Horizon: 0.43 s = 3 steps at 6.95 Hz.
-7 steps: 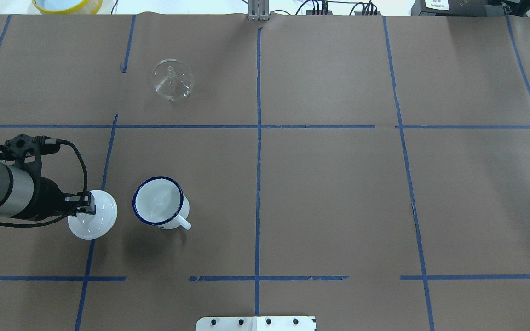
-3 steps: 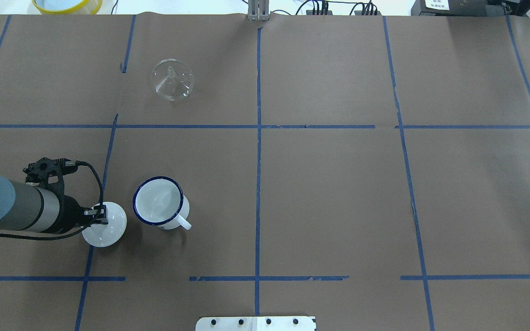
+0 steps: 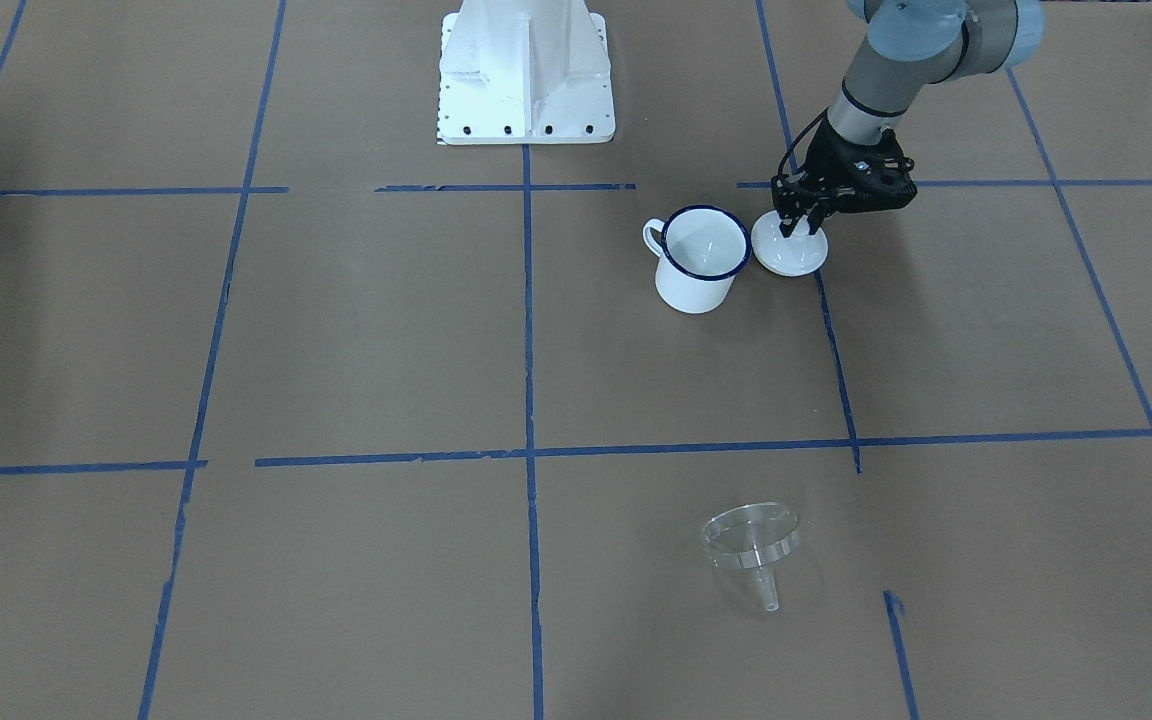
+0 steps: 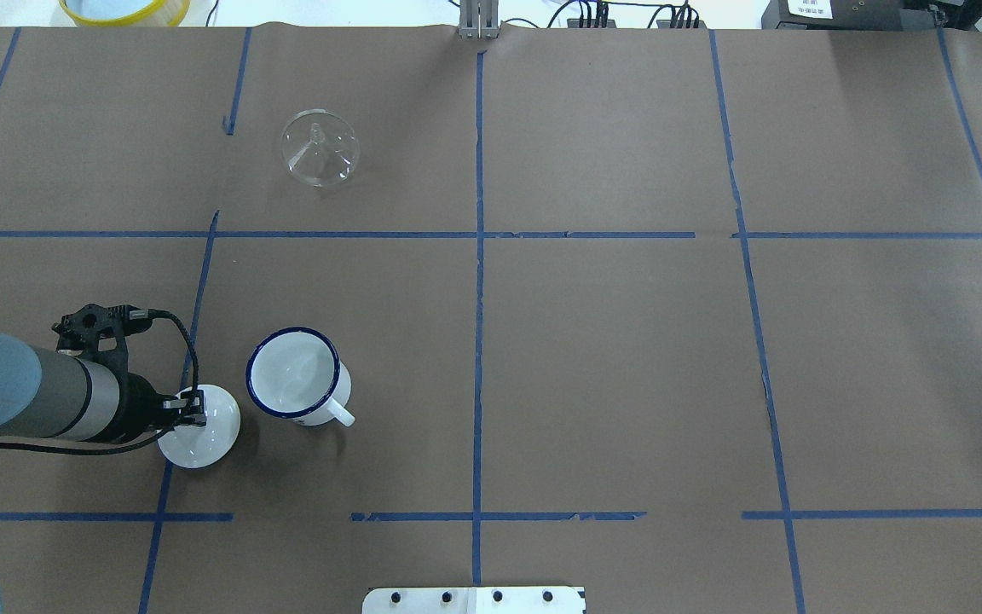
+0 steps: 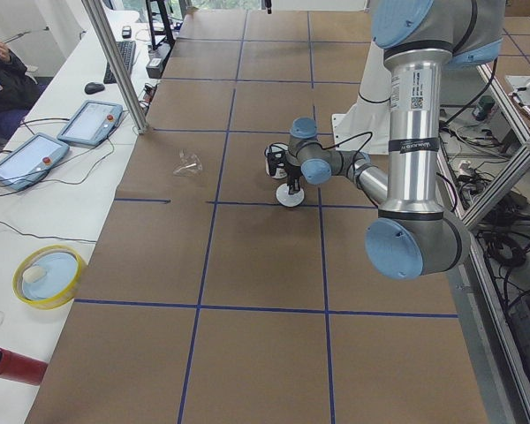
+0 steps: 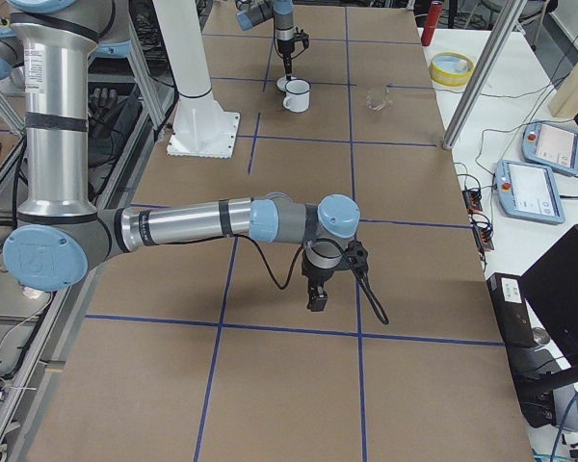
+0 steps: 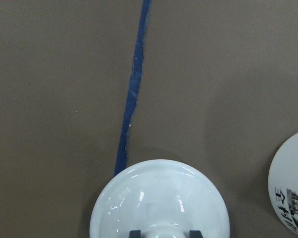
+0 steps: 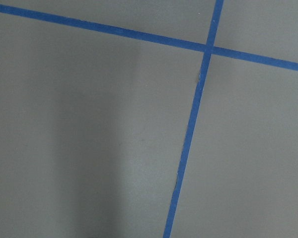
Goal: Place funnel on cup
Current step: 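Lower the funnel onto the table beside the mug and release it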
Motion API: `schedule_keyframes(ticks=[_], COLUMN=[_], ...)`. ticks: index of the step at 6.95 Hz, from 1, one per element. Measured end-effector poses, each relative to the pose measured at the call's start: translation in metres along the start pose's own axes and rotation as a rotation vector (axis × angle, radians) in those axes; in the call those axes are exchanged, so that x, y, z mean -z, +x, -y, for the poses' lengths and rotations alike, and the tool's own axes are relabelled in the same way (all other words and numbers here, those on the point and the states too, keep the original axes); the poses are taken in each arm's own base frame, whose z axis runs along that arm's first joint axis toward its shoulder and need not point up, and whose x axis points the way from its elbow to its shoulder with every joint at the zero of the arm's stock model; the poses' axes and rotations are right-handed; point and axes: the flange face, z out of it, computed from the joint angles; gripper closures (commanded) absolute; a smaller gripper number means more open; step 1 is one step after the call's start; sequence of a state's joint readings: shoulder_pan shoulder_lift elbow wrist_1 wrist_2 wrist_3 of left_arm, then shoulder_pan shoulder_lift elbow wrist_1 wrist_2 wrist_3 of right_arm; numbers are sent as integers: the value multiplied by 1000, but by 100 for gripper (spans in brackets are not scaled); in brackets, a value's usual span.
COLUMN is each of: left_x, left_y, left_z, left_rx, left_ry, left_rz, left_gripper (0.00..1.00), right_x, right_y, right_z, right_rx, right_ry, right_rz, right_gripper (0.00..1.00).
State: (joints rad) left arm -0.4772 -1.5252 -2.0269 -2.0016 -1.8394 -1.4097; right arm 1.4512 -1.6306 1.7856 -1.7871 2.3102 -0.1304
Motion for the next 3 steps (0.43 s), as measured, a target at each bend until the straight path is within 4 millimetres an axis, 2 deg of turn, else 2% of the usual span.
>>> schedule_keyframes(ticks=[3], left_x=[6], left_y=[1], left_z=[2], left_rx=[4], left_ry=[7], left_rz=[-9], left_gripper=[0], right_x=[0], right_y=[0], right_z=[0], right_rx=[0], right_ry=[0], right_rz=[0], right_gripper=[0])
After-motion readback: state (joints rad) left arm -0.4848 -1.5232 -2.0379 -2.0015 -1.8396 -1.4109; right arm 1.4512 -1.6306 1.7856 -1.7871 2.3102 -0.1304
